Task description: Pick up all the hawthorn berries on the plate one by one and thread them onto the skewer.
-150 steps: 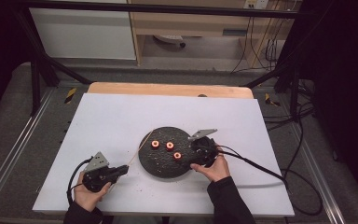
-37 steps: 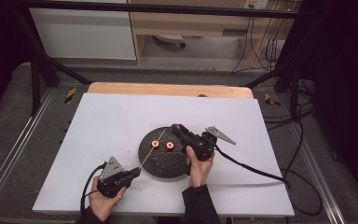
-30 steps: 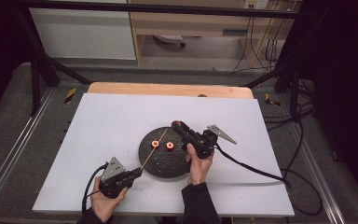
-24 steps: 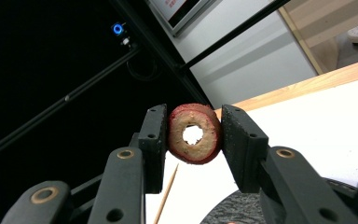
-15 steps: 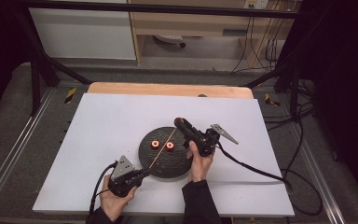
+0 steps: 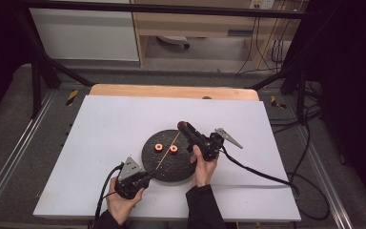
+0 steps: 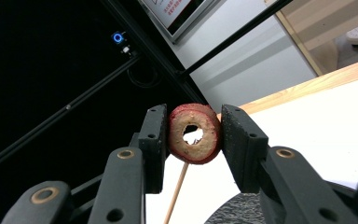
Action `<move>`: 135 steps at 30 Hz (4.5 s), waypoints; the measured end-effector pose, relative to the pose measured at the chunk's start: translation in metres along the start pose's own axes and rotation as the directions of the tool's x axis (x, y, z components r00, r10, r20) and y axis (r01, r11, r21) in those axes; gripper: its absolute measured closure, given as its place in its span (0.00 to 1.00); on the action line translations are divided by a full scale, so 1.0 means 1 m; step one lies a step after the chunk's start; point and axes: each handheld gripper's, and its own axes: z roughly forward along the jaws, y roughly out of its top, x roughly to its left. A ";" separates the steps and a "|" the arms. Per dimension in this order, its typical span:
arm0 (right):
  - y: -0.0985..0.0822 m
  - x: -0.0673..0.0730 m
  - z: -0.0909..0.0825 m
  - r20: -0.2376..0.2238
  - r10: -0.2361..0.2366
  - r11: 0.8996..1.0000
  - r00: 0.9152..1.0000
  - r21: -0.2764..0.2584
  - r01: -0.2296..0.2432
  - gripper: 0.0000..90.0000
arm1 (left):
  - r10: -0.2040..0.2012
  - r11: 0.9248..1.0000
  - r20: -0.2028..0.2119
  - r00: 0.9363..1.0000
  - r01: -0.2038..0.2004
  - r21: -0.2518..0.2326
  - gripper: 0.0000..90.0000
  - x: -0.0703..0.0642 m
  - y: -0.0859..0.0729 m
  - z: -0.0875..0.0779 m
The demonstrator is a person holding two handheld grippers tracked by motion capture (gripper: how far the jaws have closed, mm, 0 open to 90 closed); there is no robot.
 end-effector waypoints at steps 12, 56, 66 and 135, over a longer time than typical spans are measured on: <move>-0.008 -0.001 -0.002 -0.009 0.021 0.999 1.000 0.040 -0.020 0.70 | -0.027 1.000 -0.006 1.000 0.027 -0.017 0.98 -0.005 0.016 0.015; -0.003 0.001 -0.027 -0.021 -0.140 0.953 0.990 0.267 0.140 0.36 | 0.027 0.999 0.015 1.000 -0.027 0.026 0.98 0.018 0.042 0.019; -0.005 -0.012 -0.023 0.026 -0.237 0.874 0.971 0.442 0.201 0.08 | 0.050 0.997 0.019 0.999 -0.051 0.056 0.98 0.036 0.029 -0.002; -0.010 -0.006 0.102 -0.238 -0.563 0.150 0.791 0.912 0.381 0.55 | -0.005 0.999 -0.014 1.000 0.006 0.051 0.98 0.078 -0.021 -0.046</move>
